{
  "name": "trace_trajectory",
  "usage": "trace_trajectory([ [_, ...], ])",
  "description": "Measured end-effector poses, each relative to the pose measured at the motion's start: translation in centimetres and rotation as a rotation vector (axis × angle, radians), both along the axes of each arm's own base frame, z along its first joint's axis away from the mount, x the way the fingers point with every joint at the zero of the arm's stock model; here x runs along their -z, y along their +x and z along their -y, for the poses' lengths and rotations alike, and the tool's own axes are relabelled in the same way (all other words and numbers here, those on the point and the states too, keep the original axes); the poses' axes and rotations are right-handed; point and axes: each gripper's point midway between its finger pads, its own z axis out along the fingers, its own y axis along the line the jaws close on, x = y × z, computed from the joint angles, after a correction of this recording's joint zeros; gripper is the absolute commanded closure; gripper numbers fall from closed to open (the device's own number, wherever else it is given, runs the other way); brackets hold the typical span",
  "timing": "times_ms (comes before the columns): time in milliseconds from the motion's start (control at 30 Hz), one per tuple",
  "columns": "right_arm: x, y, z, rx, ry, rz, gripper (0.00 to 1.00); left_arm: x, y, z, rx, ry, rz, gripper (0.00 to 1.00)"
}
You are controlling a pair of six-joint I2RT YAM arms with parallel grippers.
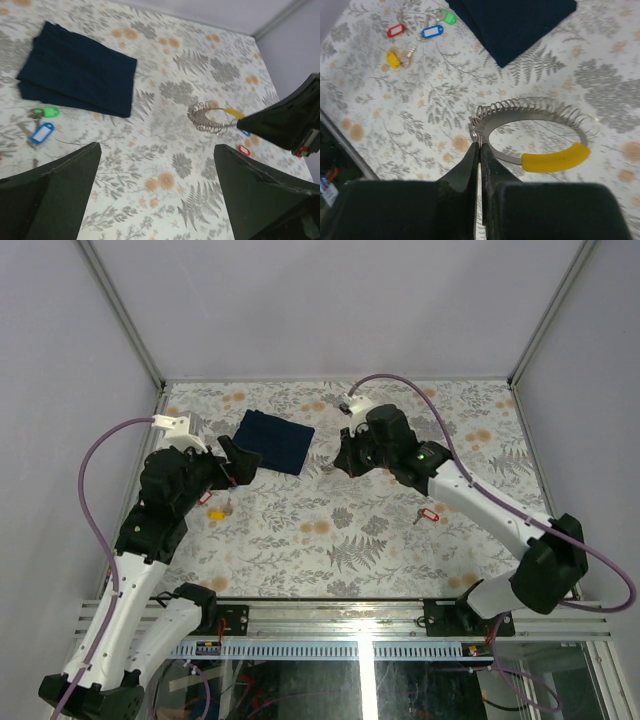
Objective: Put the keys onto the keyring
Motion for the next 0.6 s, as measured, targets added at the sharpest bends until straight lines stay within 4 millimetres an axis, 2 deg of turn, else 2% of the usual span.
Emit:
trace_trajectory([
  [200,-2.4,-0.8,3.3,-0.033,-0.114,0.162,1.0,0.2,-0.9,2.0,0.113,-0.05,-0.031,0.0],
  [367,-3.8,-3.0,5.7,-0.074,-0.121,0.291,1.0,0.0,-1.4,2.8,0.182,-0.034,-0.017,0.0],
  [500,-5.1,-4.7,7.0,-0.103,-0.106,0.365,0.99,-1.1,-1.6,3.7,0.266,-0.009,0.058,0.0],
  [600,-6.5,-5.9,7.2,-0.162,-0.091,0.422,0.99,-2.2,-1.5,4.7,0.337,0.007,0.127,0.0],
])
